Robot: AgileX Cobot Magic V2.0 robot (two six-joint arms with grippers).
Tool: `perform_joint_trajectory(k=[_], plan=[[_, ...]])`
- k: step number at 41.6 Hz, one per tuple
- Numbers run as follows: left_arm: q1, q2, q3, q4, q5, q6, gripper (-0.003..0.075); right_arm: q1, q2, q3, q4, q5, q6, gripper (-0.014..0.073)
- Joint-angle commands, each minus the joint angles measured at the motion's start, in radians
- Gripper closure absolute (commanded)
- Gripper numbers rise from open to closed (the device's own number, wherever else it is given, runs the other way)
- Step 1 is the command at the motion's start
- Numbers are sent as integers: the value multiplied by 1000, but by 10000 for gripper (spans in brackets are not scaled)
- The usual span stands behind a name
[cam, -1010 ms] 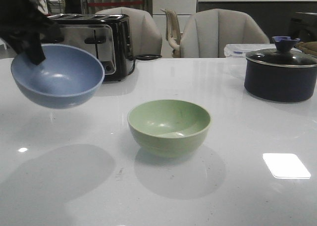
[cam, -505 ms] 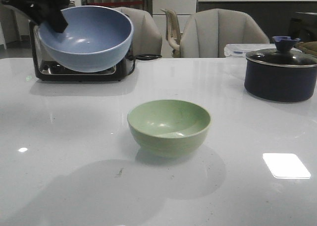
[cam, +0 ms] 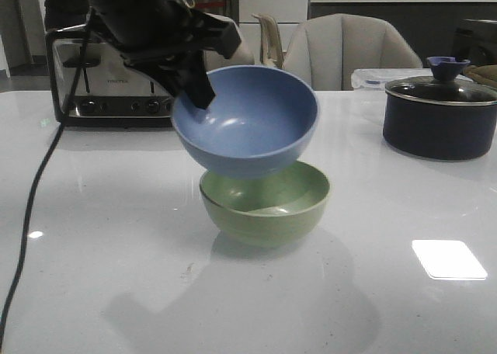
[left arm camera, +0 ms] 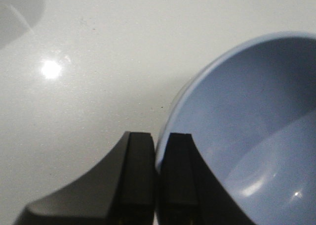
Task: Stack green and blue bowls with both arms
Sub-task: 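Lower the blue bowl into the green bowl with the left gripper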
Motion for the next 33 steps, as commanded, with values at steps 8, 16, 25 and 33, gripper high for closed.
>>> perform_joint_trajectory(k=[8, 16, 25, 33], plan=[[-20, 14, -41, -65, -109, -2, 619, -2, 1, -25, 2, -65, -10, 150], [-20, 59, -44, -91, -111, -2, 616, -2, 1, -25, 2, -65, -10, 150], [-20, 90, -44, -89, -124, -2, 517, -2, 1, -25, 2, -65, -10, 150], [-20, 91, -44, -89, -131, -2, 221, -2, 1, -25, 2, -65, -10, 150]])
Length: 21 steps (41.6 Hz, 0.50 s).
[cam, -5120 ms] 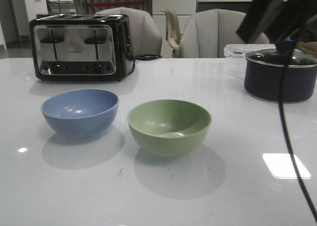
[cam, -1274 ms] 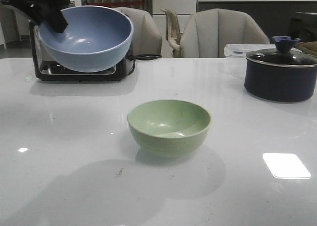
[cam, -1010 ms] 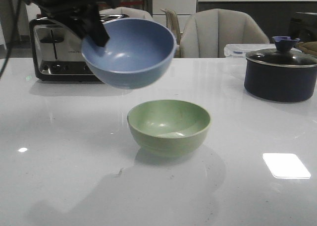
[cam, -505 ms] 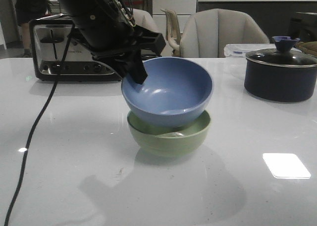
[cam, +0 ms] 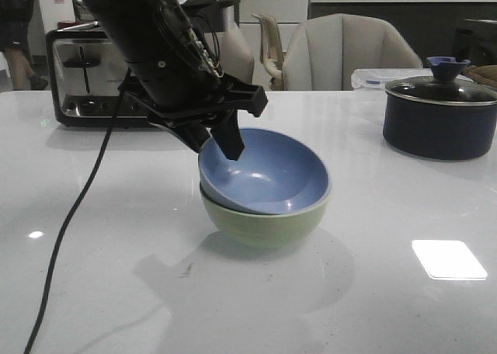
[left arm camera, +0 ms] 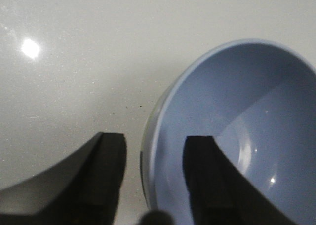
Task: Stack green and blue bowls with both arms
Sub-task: 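Open the left gripper and raise it away from the bowls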
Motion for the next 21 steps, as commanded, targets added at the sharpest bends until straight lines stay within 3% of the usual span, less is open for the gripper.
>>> perform_joint_trajectory(k=[1, 12, 21], plan=[[-7, -50, -34, -14, -59, -2, 202, -2, 1, -25, 2, -65, -10, 150], [-7, -124, -42, 19, -27, -2, 189, -2, 1, -25, 2, -65, -10, 150], [-7, -277, -40, 96, 78, -2, 189, -2, 1, -25, 2, -65, -10, 150]])
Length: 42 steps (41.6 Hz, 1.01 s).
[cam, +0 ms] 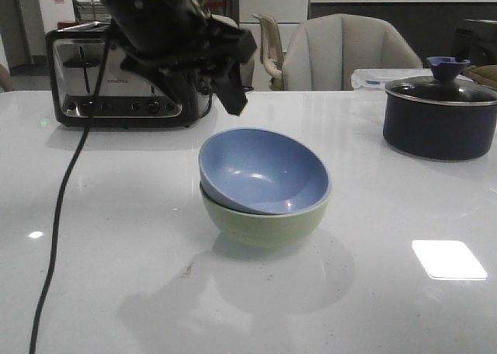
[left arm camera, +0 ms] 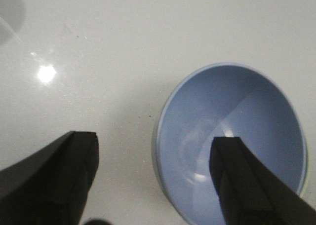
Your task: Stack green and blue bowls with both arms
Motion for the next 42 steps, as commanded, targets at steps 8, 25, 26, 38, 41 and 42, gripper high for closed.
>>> perform_joint_trajectory(k=[8, 25, 26, 38, 41, 42], plan=[[-7, -295, 58, 25, 23, -2, 189, -2, 1, -25, 2, -65, -10, 150], [-7, -753, 371, 31, 23, -2, 189, -2, 1, -25, 2, -65, -10, 150], [-7, -782, 385, 31, 23, -2, 189, -2, 1, -25, 2, -65, -10, 150], [-7, -1036, 536, 31, 27, -3, 189, -2, 1, -25, 2, -65, -10, 150], [-7, -1080, 563, 31, 32, -3, 189, -2, 1, -25, 2, -65, -10, 150], [-7, -1091, 570, 31, 31, -3, 189, -2, 1, -25, 2, -65, -10, 150]])
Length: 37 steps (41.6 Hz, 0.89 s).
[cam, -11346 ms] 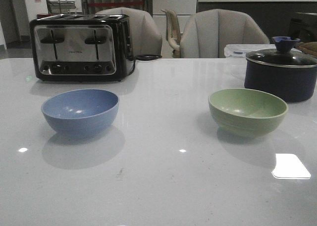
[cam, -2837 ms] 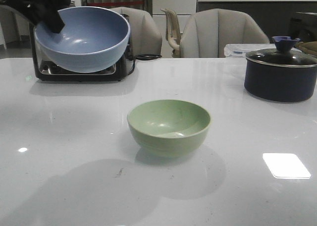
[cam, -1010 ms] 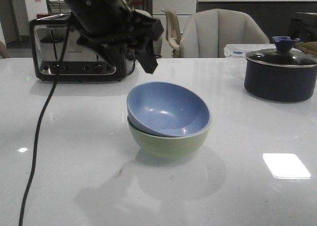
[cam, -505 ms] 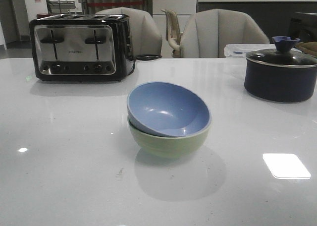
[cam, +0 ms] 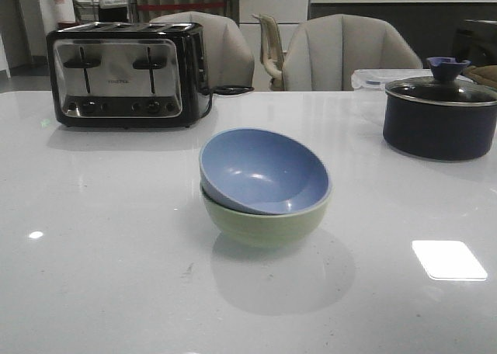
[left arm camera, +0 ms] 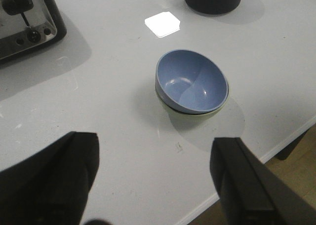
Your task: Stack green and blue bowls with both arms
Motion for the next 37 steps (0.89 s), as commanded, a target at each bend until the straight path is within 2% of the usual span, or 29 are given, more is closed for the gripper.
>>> perform_joint_trajectory(k=[1, 13, 20, 24, 28, 37], plan=[[-7, -49, 3, -1, -69, -3, 189, -2, 1, -25, 2, -65, -10, 150], [-7, -72, 31, 26, -62, -6, 189, -2, 1, -25, -3, -63, -10, 150], [-1, -72, 32, 116, -61, -125, 189, -2, 1, -25, -53, -62, -10, 150], [7, -72, 32, 127, -61, -136, 189, -2, 1, -25, -63, -60, -9, 158], [7, -72, 32, 127, -61, -136, 189, -2, 1, -25, -66, -56, -9, 232], [7, -72, 32, 127, -61, -136, 189, -2, 1, -25, -68, -55, -9, 528]])
